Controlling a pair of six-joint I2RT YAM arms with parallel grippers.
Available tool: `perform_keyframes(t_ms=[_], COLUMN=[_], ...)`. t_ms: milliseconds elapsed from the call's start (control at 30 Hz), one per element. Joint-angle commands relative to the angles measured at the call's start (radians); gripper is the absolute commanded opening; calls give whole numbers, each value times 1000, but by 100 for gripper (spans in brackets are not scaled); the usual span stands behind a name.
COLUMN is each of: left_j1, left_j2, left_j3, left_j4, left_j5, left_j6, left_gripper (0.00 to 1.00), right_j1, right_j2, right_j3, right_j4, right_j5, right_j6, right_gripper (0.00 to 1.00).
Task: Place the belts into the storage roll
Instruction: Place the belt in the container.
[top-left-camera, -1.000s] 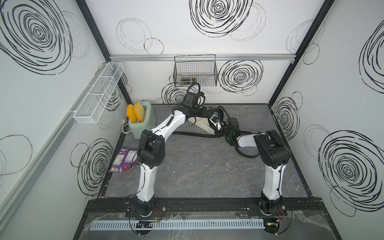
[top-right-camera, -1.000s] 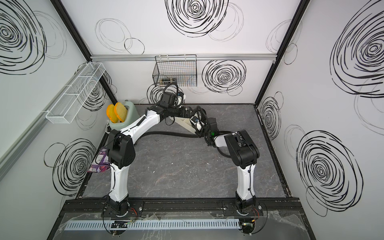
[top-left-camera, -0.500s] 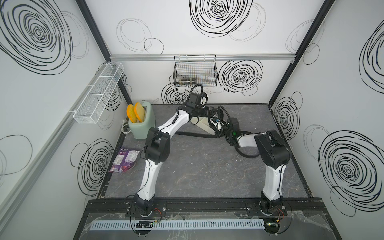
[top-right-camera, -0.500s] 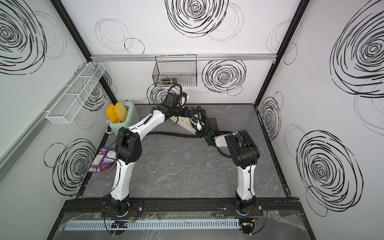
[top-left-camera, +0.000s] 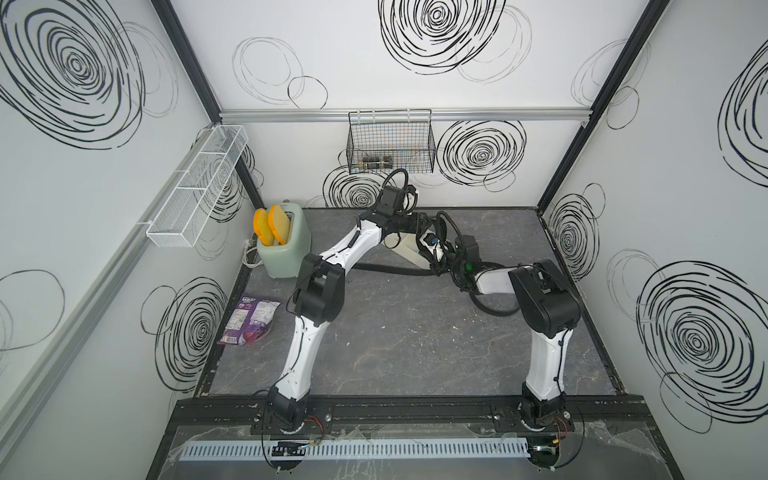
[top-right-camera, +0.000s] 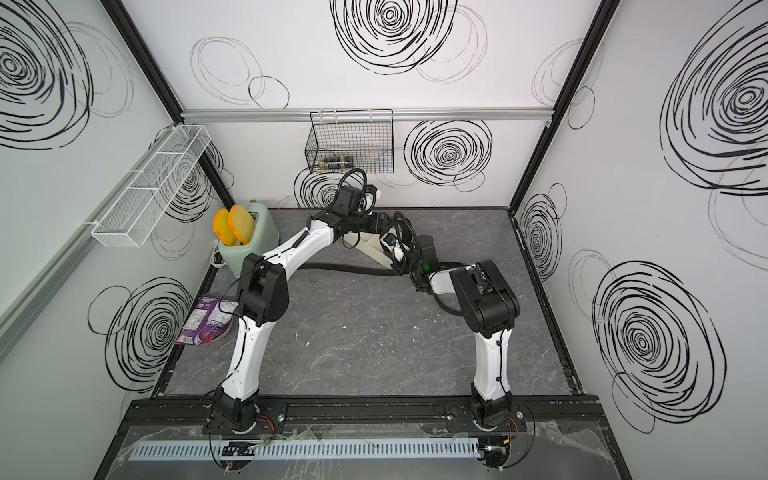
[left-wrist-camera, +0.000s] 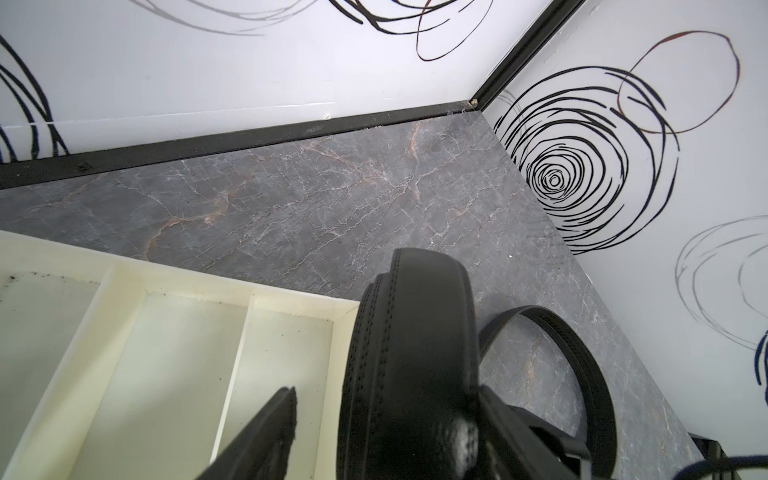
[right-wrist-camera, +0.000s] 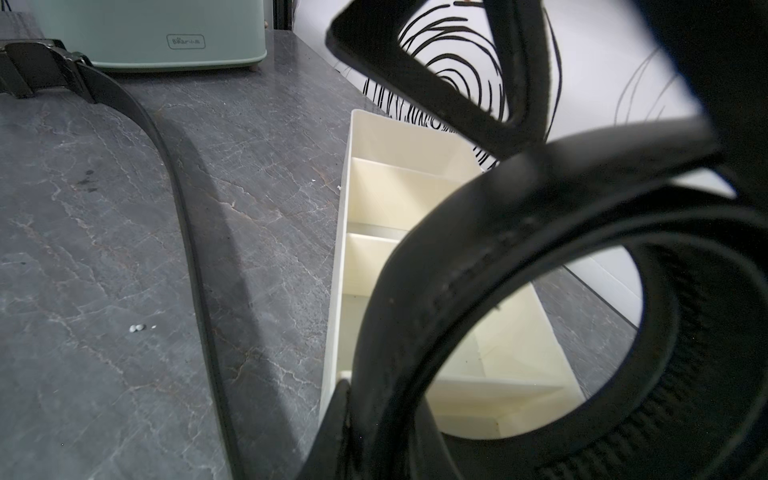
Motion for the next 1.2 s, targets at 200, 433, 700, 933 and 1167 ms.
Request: perform_keyframes(t_ms=[200,433,700,933,1167], left_j1=[-46,-50,-60,-69,-78], left_j2=[65,65,76,75,68], left_j3=[9,7,9,23,32], left_j4=[-18,-14,-21,-19,-32], left_j5=[55,57,37,24,6], left_j6=[-12,-8,5,11,40], left_gripper=[42,27,25,26,28], right_j1=[7,-6,-47,-100,-189], right_j2=[-10,-24,-129,-291,-414], right_j3=[12,15,-14,-78,-95], right_j4=[-44,-30,22,74,-7], right_j5=[-29,-21,-20,-11,229], right_j6=[7,22,142,319,544], right_gripper=[3,34,55,66,67])
